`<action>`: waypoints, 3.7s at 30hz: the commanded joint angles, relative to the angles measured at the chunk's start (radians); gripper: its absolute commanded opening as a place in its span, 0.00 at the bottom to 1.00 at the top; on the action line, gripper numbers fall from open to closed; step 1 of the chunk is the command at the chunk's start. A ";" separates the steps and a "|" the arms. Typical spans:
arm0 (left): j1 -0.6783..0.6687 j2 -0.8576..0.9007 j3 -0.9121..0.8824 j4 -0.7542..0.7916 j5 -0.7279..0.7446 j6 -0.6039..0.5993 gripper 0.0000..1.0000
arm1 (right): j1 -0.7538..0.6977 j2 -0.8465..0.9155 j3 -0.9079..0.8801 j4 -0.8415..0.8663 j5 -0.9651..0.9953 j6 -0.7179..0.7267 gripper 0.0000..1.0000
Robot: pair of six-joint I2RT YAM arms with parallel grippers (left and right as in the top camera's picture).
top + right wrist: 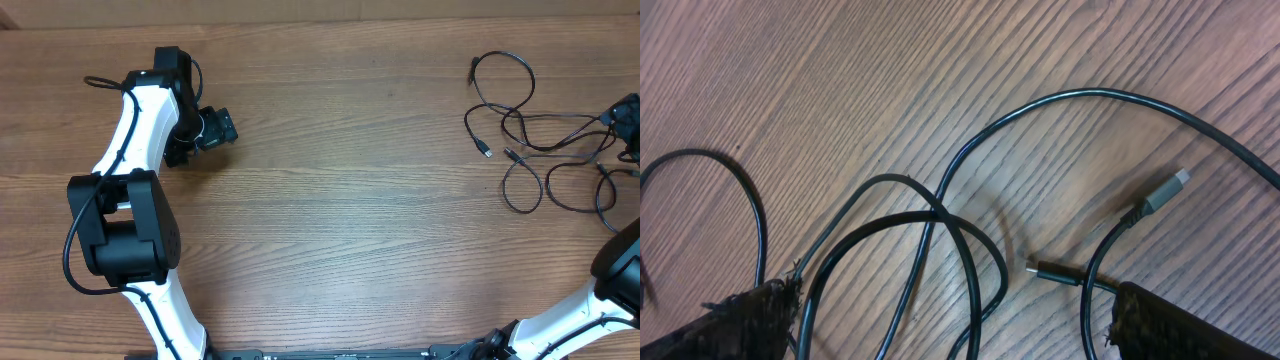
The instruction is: Untangle cables
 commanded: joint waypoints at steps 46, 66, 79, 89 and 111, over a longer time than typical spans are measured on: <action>-0.007 0.001 -0.005 0.000 -0.007 0.008 1.00 | 0.059 -0.376 0.021 -0.005 -0.008 0.003 1.00; -0.007 0.001 -0.005 0.000 -0.007 0.008 0.99 | 0.541 -0.467 -0.041 -0.005 -0.008 0.003 1.00; -0.007 0.001 -0.005 0.000 -0.007 0.008 1.00 | 0.609 -0.467 -0.375 -0.004 -0.008 0.003 1.00; -0.007 0.001 -0.005 0.000 -0.007 0.008 0.99 | 0.642 -0.611 -0.727 -0.004 -0.008 0.003 1.00; -0.007 0.001 -0.005 0.000 -0.007 0.008 0.99 | 0.671 -0.954 -1.201 0.121 0.108 -0.001 1.00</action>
